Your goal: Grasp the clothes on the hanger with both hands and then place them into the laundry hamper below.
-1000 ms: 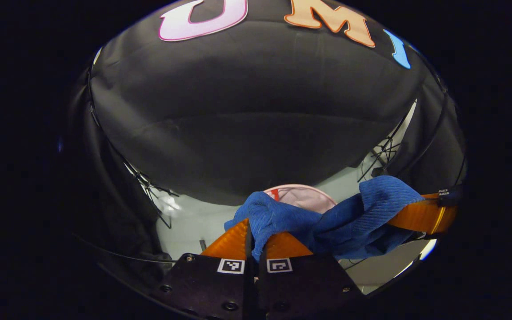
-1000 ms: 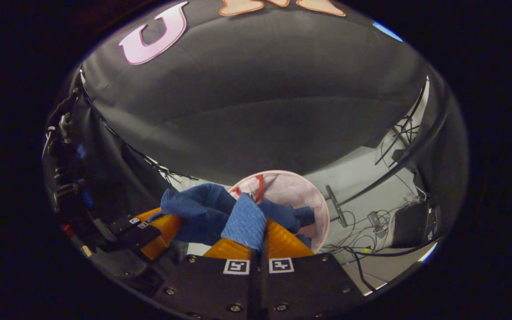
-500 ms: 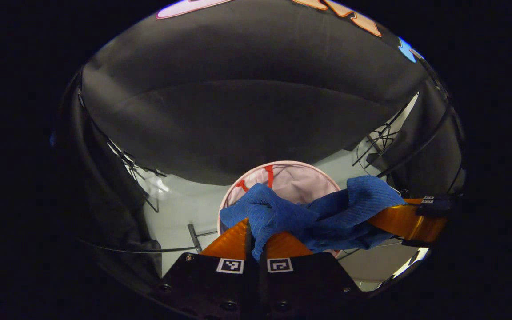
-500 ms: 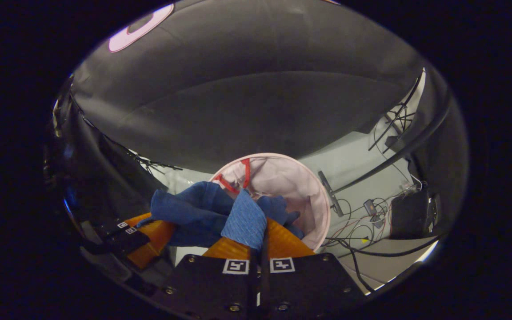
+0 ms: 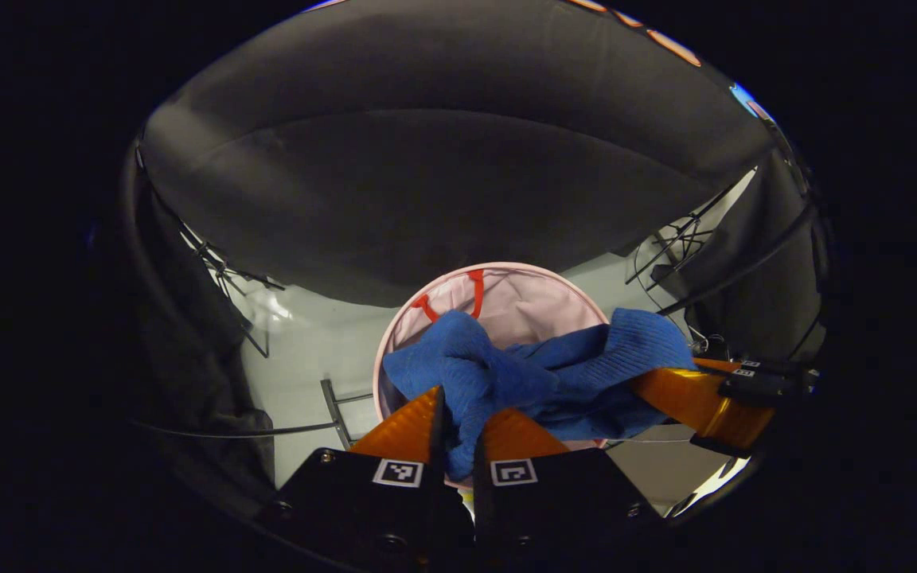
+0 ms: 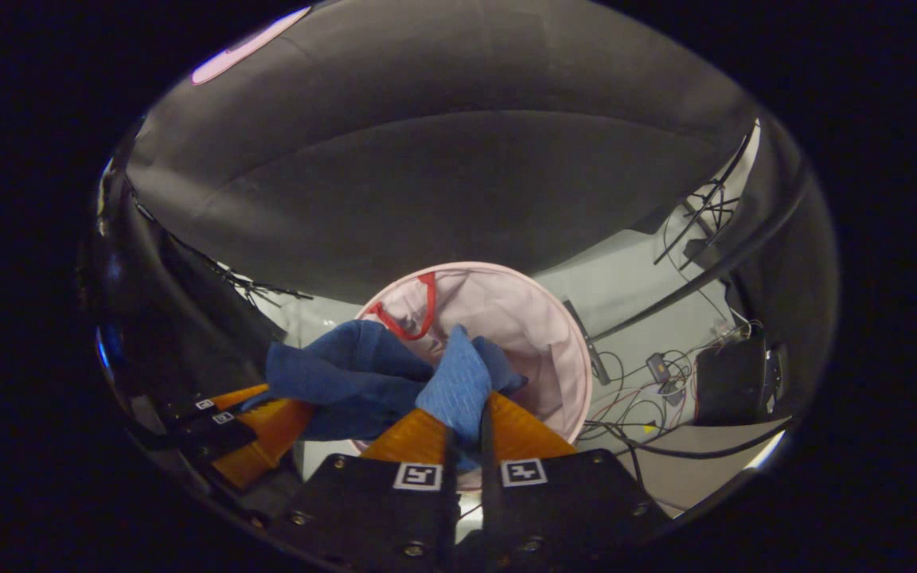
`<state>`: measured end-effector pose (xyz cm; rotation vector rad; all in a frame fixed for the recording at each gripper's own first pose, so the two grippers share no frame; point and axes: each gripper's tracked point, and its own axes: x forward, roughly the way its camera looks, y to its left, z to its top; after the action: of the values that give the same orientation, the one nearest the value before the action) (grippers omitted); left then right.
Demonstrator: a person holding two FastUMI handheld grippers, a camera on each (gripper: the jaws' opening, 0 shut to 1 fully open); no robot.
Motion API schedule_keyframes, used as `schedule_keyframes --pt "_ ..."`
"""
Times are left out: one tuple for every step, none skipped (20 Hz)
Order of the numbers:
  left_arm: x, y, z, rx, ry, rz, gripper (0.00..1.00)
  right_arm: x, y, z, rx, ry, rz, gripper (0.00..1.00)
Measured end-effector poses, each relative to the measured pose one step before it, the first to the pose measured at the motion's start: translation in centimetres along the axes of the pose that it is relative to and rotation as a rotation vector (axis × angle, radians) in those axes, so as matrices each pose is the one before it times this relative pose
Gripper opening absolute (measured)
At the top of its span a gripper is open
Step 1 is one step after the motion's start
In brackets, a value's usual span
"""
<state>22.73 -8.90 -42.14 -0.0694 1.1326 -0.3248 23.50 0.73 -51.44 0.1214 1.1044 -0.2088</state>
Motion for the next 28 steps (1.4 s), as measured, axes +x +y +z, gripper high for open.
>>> schedule_keyframes --pt "-0.515 -0.225 0.394 0.00500 -0.02563 0.00383 0.21 -0.847 0.033 0.063 -0.00036 -0.00861 0.01365 0.20" --pt "-0.539 -0.467 0.400 -0.00041 -0.02119 -0.00070 0.21 -0.908 0.127 0.214 -0.00172 -0.01308 0.01202 0.23" --pt "-0.954 -0.504 0.009 -0.00056 -0.01421 -0.00484 0.29 -0.903 -0.028 0.140 -0.00767 -0.01465 0.00210 0.39" --pt "-0.731 -0.068 0.337 -0.00070 -0.01489 0.01265 0.38 -1.171 0.172 0.409 -0.00649 -0.02238 0.01509 0.35" --pt "-0.549 0.055 -0.107 -0.00118 -0.00703 0.00855 0.47 -1.191 -0.053 -0.326 -0.01303 -0.01256 0.00011 0.51" --pt "-0.868 -0.163 0.135 -0.00824 -0.01412 0.00426 0.61 -1.140 -0.141 0.266 -0.01100 -0.01355 0.00489 0.72" --pt "-0.937 -0.185 0.063 -0.00901 -0.01527 0.00381 0.71 -1.351 0.201 -0.171 -0.00612 -0.01178 0.01127 0.75" --pt "-0.849 -0.180 0.220 -0.00674 -0.01347 0.00440 0.79 -1.120 -0.201 0.170 -0.00667 -0.01836 -0.00590 0.84" --pt "-0.923 -0.156 -0.158 -0.00709 -0.01209 0.00620 0.79 -1.212 -0.079 0.056 -0.00259 -0.02316 0.00811 0.92" --pt "-0.913 -0.105 0.004 -0.00634 -0.01016 0.00868 0.83 -0.947 -0.091 0.214 -0.00320 -0.01681 0.00405 1.00" --pt "-1.013 0.206 -0.212 -0.00856 -0.01291 0.01403 0.91 -0.942 -0.312 -0.100 -0.00338 -0.01429 0.00154 0.99" --pt "-0.946 0.090 -0.110 -0.00860 -0.01333 0.00932 0.94 -0.963 -0.204 -0.106 -0.00111 -0.00977 0.00513 0.99" --pt "-0.924 0.133 -0.334 -0.00819 -0.01194 0.01169 0.96 -1.015 0.006 -0.201 -0.00315 -0.00789 0.00551 0.99" --pt "-0.933 0.314 -0.182 -0.00399 -0.01145 0.01509 0.96 -0.924 -0.121 -0.033 -0.00508 -0.01085 0.00580 1.00" --pt "-1.110 0.317 -0.258 -0.00124 -0.01230 0.01378 0.95 -1.020 -0.062 0.094 -0.00722 -0.01497 0.00691 1.00" --pt "-1.076 0.270 -0.010 -0.00321 -0.01486 0.01665 0.95 -0.749 -0.150 0.088 -0.00785 -0.01388 0.00254 1.00" --pt "-1.003 0.334 -0.081 -0.00511 -0.01746 0.01370 0.96 -1.050 -0.131 -0.130 -0.00874 -0.01660 0.00581 1.00" --pt "-1.008 0.202 -0.095 -0.00816 -0.01649 0.00908 0.96 -1.010 -0.135 0.084 -0.00991 -0.01577 0.00837 1.00" --pt "-1.033 0.038 -0.071 -0.00619 -0.01217 0.01429 0.96 -1.094 0.047 -0.090 -0.01196 -0.01097 0.00666 1.00" --pt "-0.979 0.078 0.045 -0.00224 -0.01487 0.01350 0.96 -0.920 0.023 -0.140 -0.01242 -0.00935 0.00674 1.00" --pt "-0.885 0.128 -0.294 -0.00339 -0.01061 0.01126 0.97 -0.997 -0.039 -0.205 -0.00925 -0.01187 0.00530 1.00" --pt "-0.775 0.125 0.275 -0.00566 -0.02178 0.00775 0.96 -0.928 -0.029 0.068 -0.00445 -0.01593 0.00767 1.00" --pt "-1.014 0.348 0.077 -0.00077 -0.01534 0.00983 0.96 -0.674 -0.008 -0.082 -0.00081 -0.01010 0.00740 1.00" --pt "-0.956 0.285 0.480 0.00027 -0.02033 0.01307 0.96 -0.887 0.136 0.109 0.00312 -0.00664 0.00881 1.00" --pt "-0.962 0.065 0.175 0.00076 -0.01613 0.00475 0.96 -0.804 0.049 0.041 0.00645 -0.01198 0.00400 0.99" --pt "-0.822 -0.151 0.529 0.00135 -0.02037 0.00372 0.96 -0.817 -0.245 0.444 0.00675 -0.01451 0.00198 1.00" --pt "-0.872 0.091 0.532 0.00136 -0.02281 0.00725 0.97 -0.945 -0.066 0.628 -0.00282 -0.02156 0.00098 1.00" --pt "-0.684 0.010 0.652 0.00508 -0.02336 0.00574 0.97 -0.739 -0.159 0.707 -0.00489 -0.01944 -0.00348 1.00"
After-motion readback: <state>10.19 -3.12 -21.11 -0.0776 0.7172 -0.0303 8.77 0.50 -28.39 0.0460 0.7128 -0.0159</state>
